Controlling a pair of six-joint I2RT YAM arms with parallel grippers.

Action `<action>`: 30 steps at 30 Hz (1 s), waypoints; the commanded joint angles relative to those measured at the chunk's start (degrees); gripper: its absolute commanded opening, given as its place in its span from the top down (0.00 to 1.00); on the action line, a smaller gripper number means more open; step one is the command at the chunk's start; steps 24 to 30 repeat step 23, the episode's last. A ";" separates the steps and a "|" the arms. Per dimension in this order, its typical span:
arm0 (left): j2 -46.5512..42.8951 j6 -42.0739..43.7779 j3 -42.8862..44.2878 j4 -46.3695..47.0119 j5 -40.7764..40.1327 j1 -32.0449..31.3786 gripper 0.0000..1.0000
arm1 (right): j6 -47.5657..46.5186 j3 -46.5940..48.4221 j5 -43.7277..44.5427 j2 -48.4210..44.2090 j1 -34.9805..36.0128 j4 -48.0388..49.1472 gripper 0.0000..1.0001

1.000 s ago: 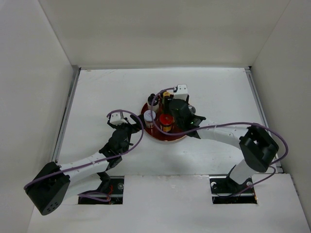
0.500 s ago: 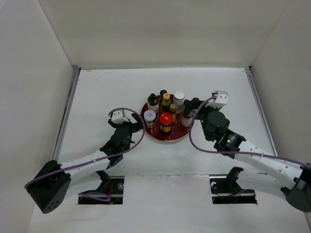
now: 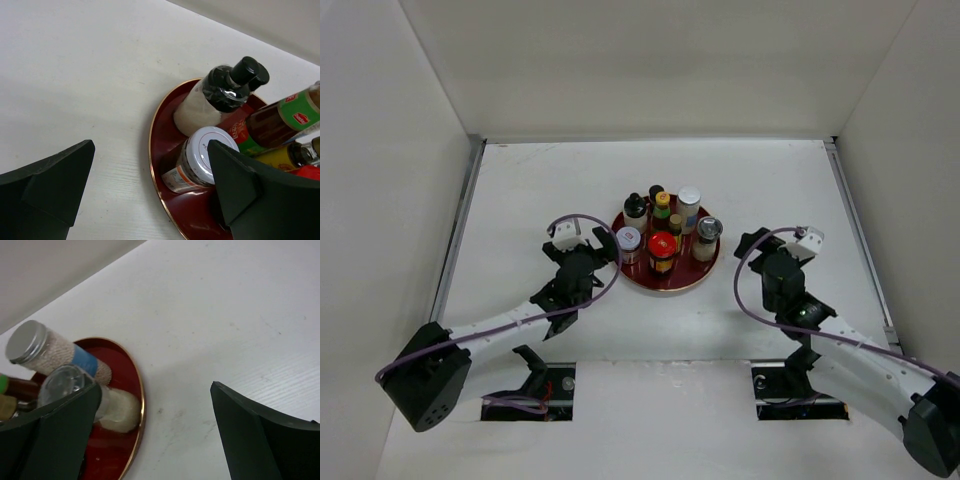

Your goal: Organize the condiment bottles

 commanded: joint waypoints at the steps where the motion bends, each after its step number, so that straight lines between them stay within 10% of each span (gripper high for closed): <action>1: -1.13 -1.95 0.56 1.23 -4.39 0.64 0.00 | 6.15 -2.60 1.09 -0.56 -1.87 1.75 0.00; 11: -4.64 -6.25 0.98 -11.57 -9.25 2.67 0.00 | 7.57 -8.49 -2.51 1.98 -8.73 8.69 0.00; 23: 0.97 -10.03 25.93 -48.13 -0.20 7.24 0.00 | 7.93 -5.34 -3.47 8.56 -8.29 7.48 0.00; 30: 0.97 -10.03 25.93 -48.13 -0.20 7.24 0.00 | 7.93 -5.34 -3.47 8.56 -8.29 7.48 0.00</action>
